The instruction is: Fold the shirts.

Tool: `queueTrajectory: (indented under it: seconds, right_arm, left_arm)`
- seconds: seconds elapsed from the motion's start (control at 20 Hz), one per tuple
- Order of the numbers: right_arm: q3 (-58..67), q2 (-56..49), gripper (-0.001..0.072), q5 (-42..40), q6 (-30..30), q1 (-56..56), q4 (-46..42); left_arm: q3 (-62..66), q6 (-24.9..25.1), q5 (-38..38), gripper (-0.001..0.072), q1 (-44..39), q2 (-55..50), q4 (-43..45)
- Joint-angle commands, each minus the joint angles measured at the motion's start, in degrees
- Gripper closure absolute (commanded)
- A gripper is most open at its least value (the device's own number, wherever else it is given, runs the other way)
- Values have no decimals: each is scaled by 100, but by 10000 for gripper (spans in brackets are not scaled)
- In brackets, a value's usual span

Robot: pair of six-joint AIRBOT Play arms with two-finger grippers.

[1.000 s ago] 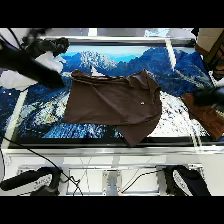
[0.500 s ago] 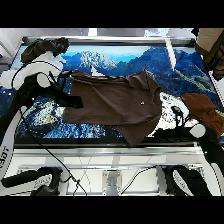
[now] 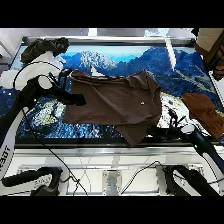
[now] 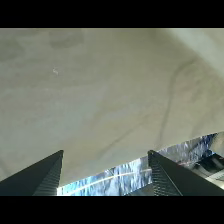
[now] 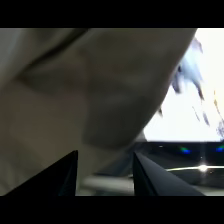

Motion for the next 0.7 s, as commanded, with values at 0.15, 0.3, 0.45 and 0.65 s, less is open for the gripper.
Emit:
queueTrajectory:
  seconds: [0.15, 0.3, 0.45, 0.65]
  right_arm:
    - [-22, -570, 473, -994, -68, -4, 546]
    - [-22, -570, 609, -1069, -74, -2, 520]
    - [-22, -568, 684, -1117, -378, -2, 496]
    - [-22, -568, 684, -1335, -376, -2, 501]
  left_arm:
    - [-7, 133, 313, 109, 0, -4, 334]
    - [-7, 133, 420, 111, 120, -4, 472]
    - [-7, -83, 393, 112, 678, -7, 450]
    - [-44, -55, -518, 13, 1832, -9, 358]
